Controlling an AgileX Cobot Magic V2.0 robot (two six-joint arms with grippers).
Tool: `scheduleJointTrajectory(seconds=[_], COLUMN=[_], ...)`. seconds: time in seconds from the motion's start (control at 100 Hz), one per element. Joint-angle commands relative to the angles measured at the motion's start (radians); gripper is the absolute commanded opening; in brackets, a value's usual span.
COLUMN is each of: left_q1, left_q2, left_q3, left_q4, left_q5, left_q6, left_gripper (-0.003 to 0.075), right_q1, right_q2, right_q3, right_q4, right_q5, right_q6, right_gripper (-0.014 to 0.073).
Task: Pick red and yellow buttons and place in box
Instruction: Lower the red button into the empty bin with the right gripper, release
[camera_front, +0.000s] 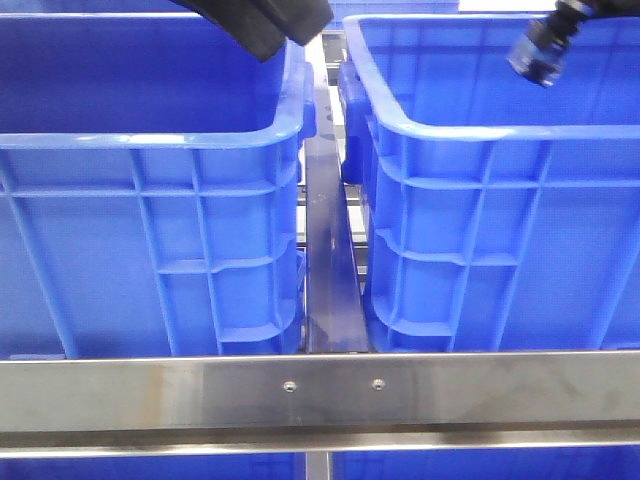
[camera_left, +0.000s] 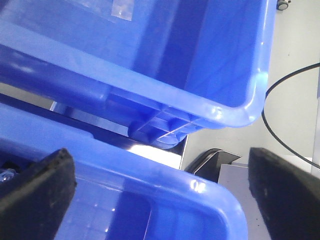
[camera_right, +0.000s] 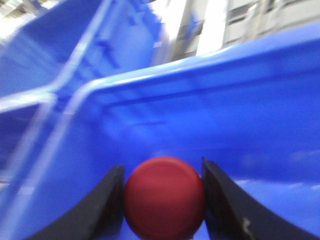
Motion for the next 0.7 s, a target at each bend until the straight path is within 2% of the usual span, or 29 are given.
scheduleJointTrajectory(seconds=[0.0, 0.17, 0.47, 0.69], left_q1=[-0.006, -0.006, -0.006, -0.006], left_q2=[-0.052, -0.052, -0.052, -0.052], left_q3=[-0.03, -0.03, -0.03, -0.03], left_q4=[-0.057, -0.057, -0.057, -0.057], left_q5=[-0.011, -0.013, -0.013, -0.018], left_q6=[-0.001, -0.001, -0.001, -0.001], left_gripper=[0.0659, 0.0659, 0.0659, 0.0659], right_q1=[0.031, 0.081, 0.09, 0.09], right_q2=[-0.034, 0.011, 0.182, 0.276], right_q3=[-0.036, -0.055, -0.194, -0.235], right_q4=[0.057, 0.058, 0.058, 0.058], right_q5=[-0.092, -0.21, -0.201, -0.199], right_q6=[-0.128, -0.249, -0.25, -0.25], right_gripper=[0.0161, 0.0161, 0.0161, 0.0161])
